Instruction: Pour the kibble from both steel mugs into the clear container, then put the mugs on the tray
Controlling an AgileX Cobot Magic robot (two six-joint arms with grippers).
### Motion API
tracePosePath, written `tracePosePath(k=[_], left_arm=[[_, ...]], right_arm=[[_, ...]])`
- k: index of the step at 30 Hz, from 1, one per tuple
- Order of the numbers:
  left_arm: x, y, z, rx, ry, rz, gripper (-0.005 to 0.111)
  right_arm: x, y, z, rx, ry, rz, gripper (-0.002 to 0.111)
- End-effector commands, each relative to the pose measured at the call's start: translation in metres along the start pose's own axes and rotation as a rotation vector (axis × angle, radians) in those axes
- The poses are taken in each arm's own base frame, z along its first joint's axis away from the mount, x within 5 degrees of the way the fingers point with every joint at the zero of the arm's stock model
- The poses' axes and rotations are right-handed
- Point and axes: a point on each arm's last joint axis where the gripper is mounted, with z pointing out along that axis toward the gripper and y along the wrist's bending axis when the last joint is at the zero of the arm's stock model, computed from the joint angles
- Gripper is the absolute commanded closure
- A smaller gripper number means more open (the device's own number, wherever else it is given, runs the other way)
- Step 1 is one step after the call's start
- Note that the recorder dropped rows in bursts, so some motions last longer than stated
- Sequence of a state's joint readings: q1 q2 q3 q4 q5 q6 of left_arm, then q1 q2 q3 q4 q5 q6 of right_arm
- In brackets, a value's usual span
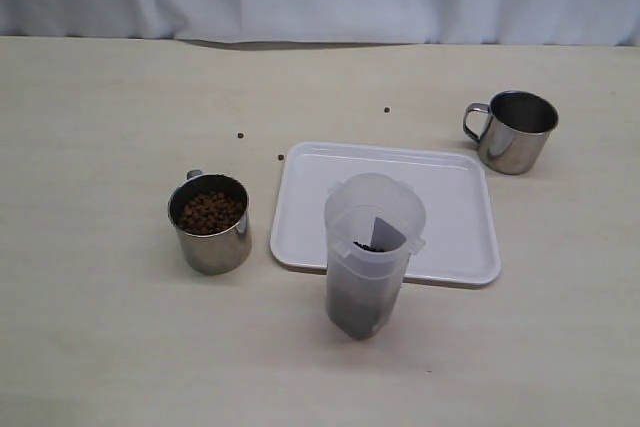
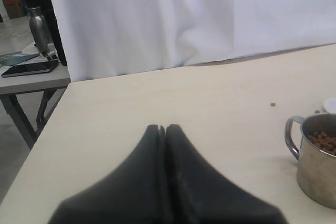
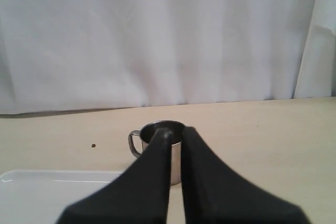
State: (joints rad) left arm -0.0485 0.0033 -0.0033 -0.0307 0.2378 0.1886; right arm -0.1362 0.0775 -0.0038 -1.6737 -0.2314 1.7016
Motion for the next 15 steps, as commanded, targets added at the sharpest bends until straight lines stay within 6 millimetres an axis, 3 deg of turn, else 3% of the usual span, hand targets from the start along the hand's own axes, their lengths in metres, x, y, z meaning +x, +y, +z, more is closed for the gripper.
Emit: tracePosePath(k=[1,15], left_arm=[[0.0000,-0.0006,0.0000,0.008,-0.011,-0.008,0.107],[0.0000,-0.0006,0.0000,0.008,-0.011,-0.008,0.107]], right_arm=[[0.0013,0.0033,-0.0028,-0.029,-0.008,0.001,0.103],[0.0017,0.0053,-0.0029,-0.052,-0.002,0.049,0.103]])
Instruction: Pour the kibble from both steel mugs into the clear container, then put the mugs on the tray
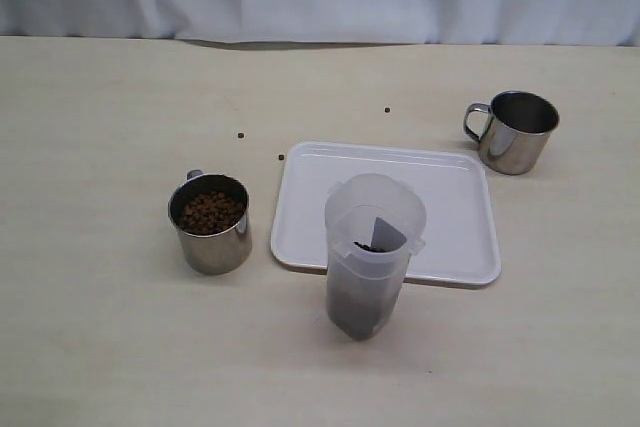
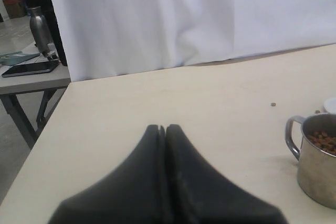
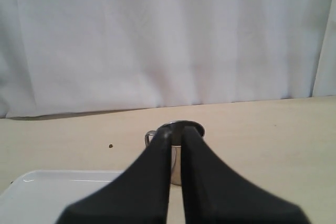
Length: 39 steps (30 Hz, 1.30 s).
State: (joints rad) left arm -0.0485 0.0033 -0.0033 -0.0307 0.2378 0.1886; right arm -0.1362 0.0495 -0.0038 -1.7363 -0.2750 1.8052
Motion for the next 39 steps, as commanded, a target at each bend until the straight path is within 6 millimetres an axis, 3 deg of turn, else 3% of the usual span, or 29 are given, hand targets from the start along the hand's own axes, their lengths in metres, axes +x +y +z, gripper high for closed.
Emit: tracePosePath(k=[1,6,17,25,30,36,39], left_arm=[[0.000,-0.001,0.000,0.008,-0.011,-0.008,0.107],[0.000,-0.001,0.000,0.008,-0.011,-0.008,0.107],[0.000,-0.001,0.000,0.008,-0.008,-0.008,0.107],[0.001,-0.001,0.000,0.009,-0.004,-0.008,0.107],[0.001,-0.001,0.000,0.009,-0.004,-0.008,0.107],[0.001,-0.001,0.000,0.009,-0.004,-0.008,0.107],[0.001,-0.001,0.000,0.009,-0.004,-0.008,0.107]], right_arm=[[0.001,0.001,0.000,-0.011,0.002,0.013,0.103],[0.001,0.002,0.000,-0.027,0.004,0.014,0.103],[0.003,0.027,-0.011,-0.483,0.033,0.011,0.103],[0.003,0.035,-0.017,-0.638,0.044,0.010,0.103],[0.002,0.033,-0.016,-0.625,0.034,0.025,0.103],[-0.001,0.012,-0.005,-0.362,0.036,0.269,0.103],[0.010,0.003,-0.004,-0.250,0.127,0.125,0.103]])
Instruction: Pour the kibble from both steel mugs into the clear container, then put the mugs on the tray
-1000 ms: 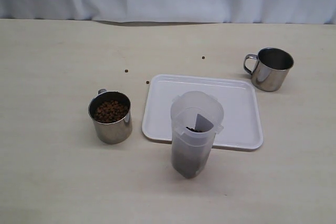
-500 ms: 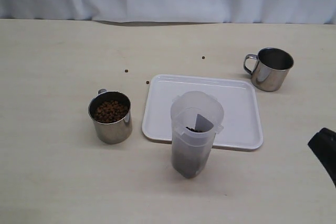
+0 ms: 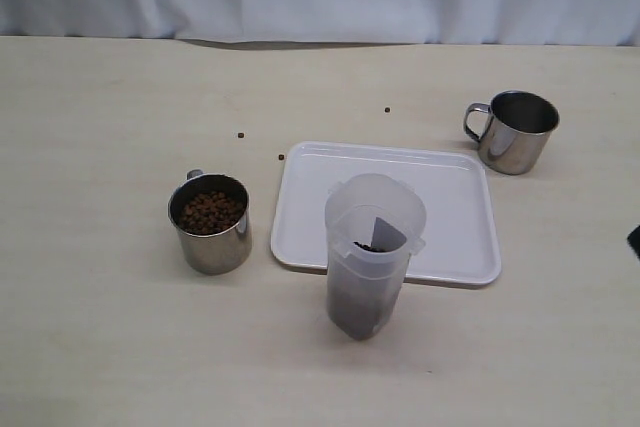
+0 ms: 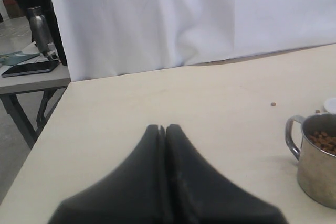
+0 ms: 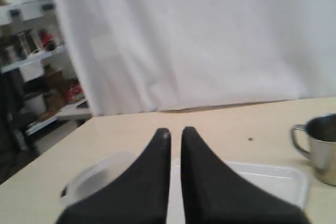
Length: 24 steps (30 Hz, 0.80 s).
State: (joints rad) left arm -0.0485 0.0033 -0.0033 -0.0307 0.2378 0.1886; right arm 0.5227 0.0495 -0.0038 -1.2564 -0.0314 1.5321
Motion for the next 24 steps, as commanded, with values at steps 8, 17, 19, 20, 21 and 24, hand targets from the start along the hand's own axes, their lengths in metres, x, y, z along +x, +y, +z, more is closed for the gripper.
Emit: tracePosePath(k=[8,17,19,20,21,24], left_arm=[[0.001,-0.001,0.000,0.009,-0.004,-0.008,0.107],[0.000,-0.001,0.000,0.008,-0.009,-0.008,0.107],[0.000,-0.001,0.000,0.008,-0.009,-0.008,0.107],[0.000,-0.001,0.000,0.008,-0.009,-0.008,0.107],[0.000,-0.001,0.000,0.008,-0.009,-0.008,0.107],[0.000,-0.001,0.000,0.008,-0.009,-0.008,0.107]], right_arm=[[0.015,-0.020,-0.008,0.276,0.150,-0.210,0.103],[0.012,-0.030,-0.012,0.476,0.118,-0.195,0.103],[0.012,-0.031,-0.012,0.485,0.121,-0.204,0.103],[0.012,-0.031,-0.012,0.486,0.123,-0.205,0.103],[0.013,-0.031,-0.012,0.488,0.125,-0.207,0.103],[0.014,-0.032,-0.013,0.501,0.150,-0.212,0.103]])
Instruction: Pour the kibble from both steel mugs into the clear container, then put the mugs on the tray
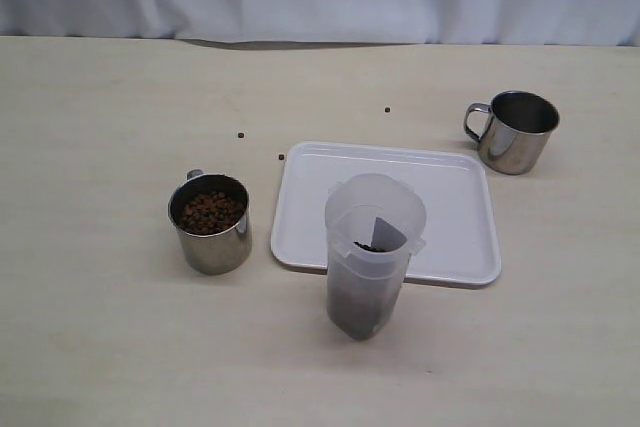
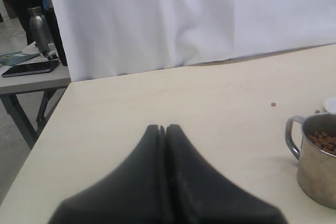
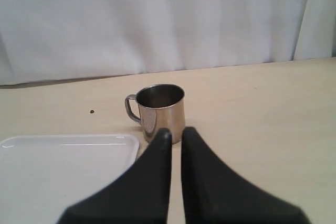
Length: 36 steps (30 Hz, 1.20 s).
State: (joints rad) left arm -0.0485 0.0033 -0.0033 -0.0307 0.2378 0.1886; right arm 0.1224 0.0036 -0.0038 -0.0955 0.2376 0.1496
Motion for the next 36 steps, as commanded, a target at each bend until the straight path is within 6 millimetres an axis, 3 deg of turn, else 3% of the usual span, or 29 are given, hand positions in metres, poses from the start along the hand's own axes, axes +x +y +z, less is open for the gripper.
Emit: tracePosePath(k=[1,36], left_arm=[[0.0001,-0.0006,0.0000,0.008,-0.009,-0.008,0.107],[0.0002,-0.0006,0.0000,0.008,-0.009,-0.008,0.107]], right_arm=[[0.0037,-0.0022,-0.0001,0.033,0.029,-0.023,0.103],[0.0045,-0.0003,-0.0001,0.017,0.038,-0.037,0.103]])
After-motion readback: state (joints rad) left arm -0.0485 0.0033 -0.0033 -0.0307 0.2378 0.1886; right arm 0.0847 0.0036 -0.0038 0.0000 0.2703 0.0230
